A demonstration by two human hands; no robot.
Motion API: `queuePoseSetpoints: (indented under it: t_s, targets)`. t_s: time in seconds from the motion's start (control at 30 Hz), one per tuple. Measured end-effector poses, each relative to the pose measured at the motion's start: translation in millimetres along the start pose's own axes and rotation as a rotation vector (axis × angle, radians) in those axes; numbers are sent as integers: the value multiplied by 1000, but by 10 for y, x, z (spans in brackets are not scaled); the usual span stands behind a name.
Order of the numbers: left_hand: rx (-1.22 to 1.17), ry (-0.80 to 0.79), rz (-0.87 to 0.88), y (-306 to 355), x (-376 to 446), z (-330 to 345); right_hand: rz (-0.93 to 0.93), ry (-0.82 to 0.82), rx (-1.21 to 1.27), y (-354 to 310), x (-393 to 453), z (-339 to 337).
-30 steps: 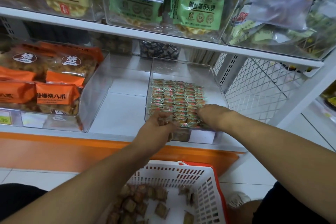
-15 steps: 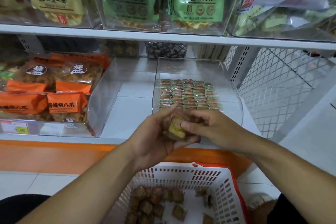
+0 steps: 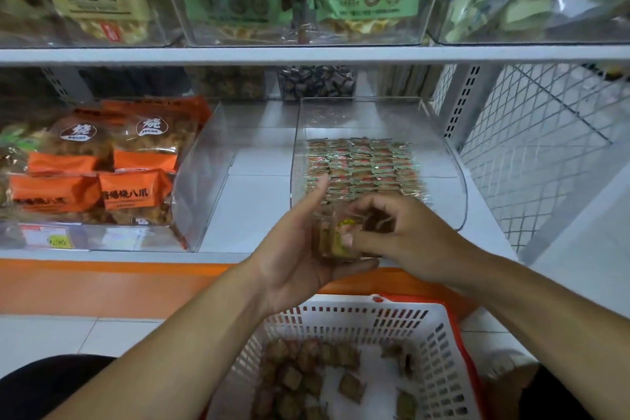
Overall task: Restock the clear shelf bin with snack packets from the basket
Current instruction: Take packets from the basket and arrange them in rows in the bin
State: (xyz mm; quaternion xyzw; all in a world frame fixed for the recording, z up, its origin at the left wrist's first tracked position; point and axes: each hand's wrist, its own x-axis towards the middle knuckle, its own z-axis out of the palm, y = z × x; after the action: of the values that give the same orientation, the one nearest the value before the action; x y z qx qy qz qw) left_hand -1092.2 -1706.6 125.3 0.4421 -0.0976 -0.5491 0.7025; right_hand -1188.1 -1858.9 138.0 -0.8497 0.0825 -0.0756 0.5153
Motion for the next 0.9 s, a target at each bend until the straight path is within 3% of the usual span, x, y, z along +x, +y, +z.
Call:
queuePoseSetpoints:
  t_s: [0.13, 0.23, 0.33, 0.5, 0.7, 0.8, 0.9]
  targets:
    - [-11, 49, 61, 8, -1, 40, 19, 1, 125, -10, 23, -134]
    - [-83, 141, 149, 4, 6, 41, 75, -9, 568, -42, 46, -122]
    - [-77, 230, 252, -29, 25, 77, 282, 55, 966, -77, 37, 92]
    - [-26, 260, 360, -8, 43, 80, 343, 88, 566, -41, 17, 345]
    - [385, 405, 502, 91, 51, 124, 224, -181, 710, -92, 109, 218]
    - [574, 497, 614, 221, 79, 89, 269, -297, 640, -79, 283, 40]
    - [681, 594, 628, 375, 169, -8, 270, -122, 431, 33, 682, -79]
